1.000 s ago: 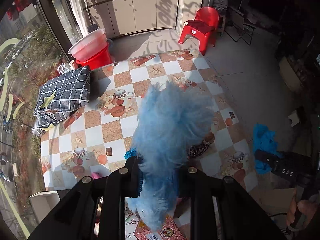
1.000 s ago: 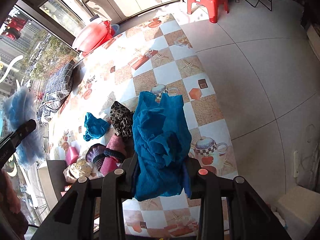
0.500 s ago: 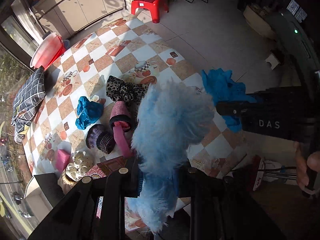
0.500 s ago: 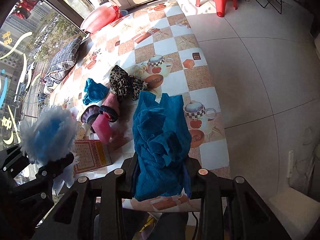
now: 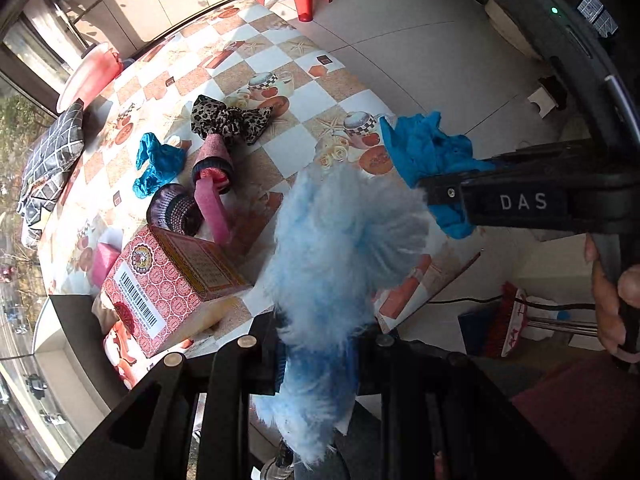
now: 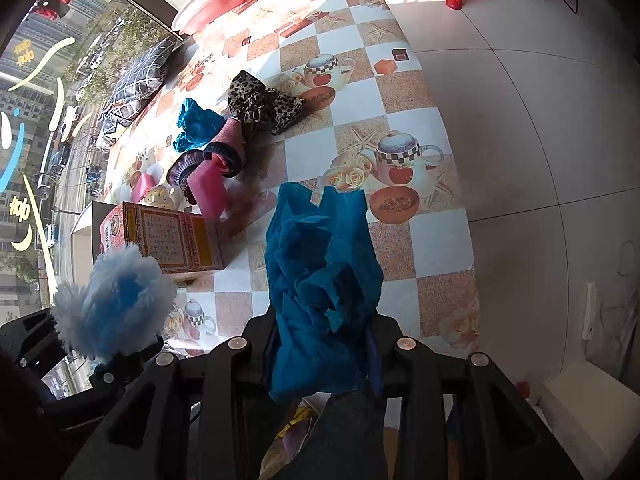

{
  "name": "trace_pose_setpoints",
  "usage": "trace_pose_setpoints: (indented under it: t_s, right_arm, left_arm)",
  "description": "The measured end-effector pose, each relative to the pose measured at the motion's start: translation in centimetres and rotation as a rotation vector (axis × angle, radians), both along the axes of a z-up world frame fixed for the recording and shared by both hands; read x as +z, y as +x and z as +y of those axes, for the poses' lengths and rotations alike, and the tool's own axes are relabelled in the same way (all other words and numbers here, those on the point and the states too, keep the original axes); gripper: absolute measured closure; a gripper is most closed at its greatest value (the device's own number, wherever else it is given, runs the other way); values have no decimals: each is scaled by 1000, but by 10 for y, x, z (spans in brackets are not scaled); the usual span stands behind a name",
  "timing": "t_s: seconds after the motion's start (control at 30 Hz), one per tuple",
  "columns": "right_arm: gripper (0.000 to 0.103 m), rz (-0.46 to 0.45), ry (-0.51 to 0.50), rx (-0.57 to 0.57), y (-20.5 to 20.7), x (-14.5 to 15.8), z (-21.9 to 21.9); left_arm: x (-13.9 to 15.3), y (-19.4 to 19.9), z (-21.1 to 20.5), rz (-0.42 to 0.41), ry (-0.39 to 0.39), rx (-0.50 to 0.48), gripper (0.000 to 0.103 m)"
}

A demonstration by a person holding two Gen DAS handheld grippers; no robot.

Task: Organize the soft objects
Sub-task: 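Carry the fluffy duster and blue cloth with both tools over the white box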

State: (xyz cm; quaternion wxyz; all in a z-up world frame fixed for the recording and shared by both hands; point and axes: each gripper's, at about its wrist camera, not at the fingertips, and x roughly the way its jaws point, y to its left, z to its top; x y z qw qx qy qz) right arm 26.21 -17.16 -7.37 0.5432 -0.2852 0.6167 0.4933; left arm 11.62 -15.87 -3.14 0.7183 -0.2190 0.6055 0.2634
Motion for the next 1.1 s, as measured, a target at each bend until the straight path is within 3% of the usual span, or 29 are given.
trace_pose_setpoints:
  t_s: [0.37, 0.5, 0.7, 1.1]
  right_arm:
    - [67, -5, 12, -79, -59, -3, -9]
    - [67, -7, -12, -87, -96, -5, -12]
    - [67, -56, -23, -4, -158, -1, -11]
    - [67, -159, 115, 267, -267, 30, 22]
  left_arm:
    - [-8, -65, -23, -20, 39, -131, 78]
    - [-4, -105, -13, -47, 52, -98, 78]
    - [-5, -150, -1, -75, 53, -50, 78]
    - [9, -217, 26, -116, 133, 53, 78]
